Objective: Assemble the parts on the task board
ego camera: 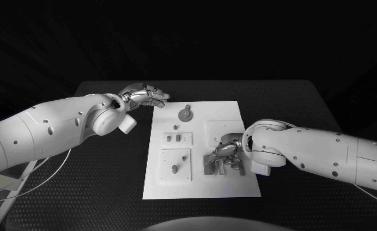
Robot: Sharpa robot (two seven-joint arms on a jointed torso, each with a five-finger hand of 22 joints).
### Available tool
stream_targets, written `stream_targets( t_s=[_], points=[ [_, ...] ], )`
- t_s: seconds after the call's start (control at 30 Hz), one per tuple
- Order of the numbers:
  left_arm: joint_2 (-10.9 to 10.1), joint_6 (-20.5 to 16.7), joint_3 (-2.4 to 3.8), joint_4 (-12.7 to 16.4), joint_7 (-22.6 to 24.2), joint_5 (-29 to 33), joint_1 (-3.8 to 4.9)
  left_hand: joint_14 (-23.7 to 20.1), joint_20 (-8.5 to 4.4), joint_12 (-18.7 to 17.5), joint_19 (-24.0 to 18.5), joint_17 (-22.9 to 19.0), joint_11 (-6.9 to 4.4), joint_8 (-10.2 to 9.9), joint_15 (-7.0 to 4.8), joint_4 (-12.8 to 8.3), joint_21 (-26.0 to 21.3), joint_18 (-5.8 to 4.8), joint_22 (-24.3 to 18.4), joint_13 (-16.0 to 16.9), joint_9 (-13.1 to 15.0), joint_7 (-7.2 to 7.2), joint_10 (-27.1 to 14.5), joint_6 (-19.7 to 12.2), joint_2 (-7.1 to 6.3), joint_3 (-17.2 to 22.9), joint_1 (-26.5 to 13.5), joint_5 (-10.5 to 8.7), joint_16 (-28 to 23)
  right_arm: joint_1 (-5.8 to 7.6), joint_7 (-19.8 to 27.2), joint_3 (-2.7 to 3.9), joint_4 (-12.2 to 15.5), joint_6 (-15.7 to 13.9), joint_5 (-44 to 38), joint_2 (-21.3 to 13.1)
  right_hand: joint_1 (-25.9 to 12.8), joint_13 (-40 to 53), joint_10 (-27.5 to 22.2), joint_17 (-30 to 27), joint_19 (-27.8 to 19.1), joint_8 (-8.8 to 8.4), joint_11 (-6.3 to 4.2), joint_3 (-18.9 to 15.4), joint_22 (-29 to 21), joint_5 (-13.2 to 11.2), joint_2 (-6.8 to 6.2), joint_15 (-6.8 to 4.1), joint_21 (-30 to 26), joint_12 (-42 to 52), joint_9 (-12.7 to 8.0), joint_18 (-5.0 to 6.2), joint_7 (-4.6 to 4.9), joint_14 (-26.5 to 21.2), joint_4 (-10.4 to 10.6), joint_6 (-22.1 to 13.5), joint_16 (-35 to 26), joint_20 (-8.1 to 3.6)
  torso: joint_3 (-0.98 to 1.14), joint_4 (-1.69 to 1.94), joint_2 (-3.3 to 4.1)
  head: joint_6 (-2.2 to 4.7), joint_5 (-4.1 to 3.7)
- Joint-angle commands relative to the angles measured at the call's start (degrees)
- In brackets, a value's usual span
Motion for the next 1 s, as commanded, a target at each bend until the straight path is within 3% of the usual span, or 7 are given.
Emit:
stream_targets(
  t_s=[0.03, 0.53, 0.8, 1.0],
  points=[
    [0.02, 0.74, 0.03, 0.17, 0.40, -0.09, 0.04, -0.18, -0.08, -0.27, 0.20, 0.10, 0.14, 0.26, 0.19, 0.10, -0.09, -0.48, -0.09, -0.09, -0.06, 3.12, -0.08, 0.26, 0.05, -0.05, 0.02, -0.16, -0.20, -0.37, -0.23, -0.24, -0.07, -0.10, -0.82, -0.09, 0.08, 0.08, -0.46, -0.07, -0.10, -0.14, -0.02, -0.01, 1.13, 0.07, -0.24, 0.06, -0.30, -0.27, 0.08, 0.77, 0.97, -0.36, 0.35, -1.37, -0.29, -0.14, -0.02, 0.05, -0.01, -0.04, -0.05],
    [-0.13, 0.76, 0.03, 0.19, 0.45, -0.09, 0.04, -0.17, -0.08, -0.26, 0.20, 0.10, 0.14, 0.28, 0.18, 0.09, -0.09, -0.47, -0.09, -0.08, -0.06, 3.12, -0.07, 0.29, 0.07, -0.04, 0.04, -0.16, -0.20, -0.12, 0.45, -0.23, 3.78, 0.42, -7.23, -2.78, 3.53, 0.18, 0.47, -0.16, 0.23, 0.75, -0.56, -1.05, 1.18, 0.01, 1.00, -0.41, 0.16, 0.00, 1.00, 0.77, 0.39, 0.13, -3.47, 0.41, -0.02, -0.23, -0.01, 0.02, -0.01, 0.06, 0.04],
    [-0.20, 0.84, 0.03, 0.20, 0.42, -0.09, 0.04, -0.16, -0.08, -0.24, 0.20, 0.11, 0.13, 0.30, 0.18, 0.07, -0.08, -0.47, -0.09, -0.08, -0.06, 3.12, -0.05, 0.33, 0.08, -0.03, 0.07, -0.16, -0.19, -0.12, 0.68, -0.23, 4.88, 1.83, -9.80, -2.88, 5.98, 0.05, 0.92, -0.33, 0.46, 0.87, -0.72, -0.95, 1.10, 0.06, -0.54, -0.55, 0.17, -0.13, 1.23, 0.77, 0.24, 0.34, -5.21, 0.88, -0.11, -0.28, 0.02, -0.01, 0.03, 0.02, 0.08],
    [-0.18, 0.91, 0.03, 0.22, 0.42, -0.09, 0.04, -0.16, -0.08, -0.23, 0.20, 0.11, 0.12, 0.32, 0.18, 0.06, -0.08, -0.47, -0.09, -0.07, -0.06, 3.13, -0.03, 0.36, 0.08, -0.03, 0.08, -0.16, -0.19, -0.13, 0.67, -0.24, 4.73, 2.26, -12.63, -2.34, 6.29, 0.02, 1.01, -0.37, 0.53, 0.87, -0.73, -0.85, 1.08, 0.07, -0.48, -0.56, 0.15, -0.16, 1.26, 0.77, 0.22, 0.38, -5.16, 0.95, -0.13, -0.27, 0.00, 0.00, 0.01, 0.05, 0.04]
  ],
)
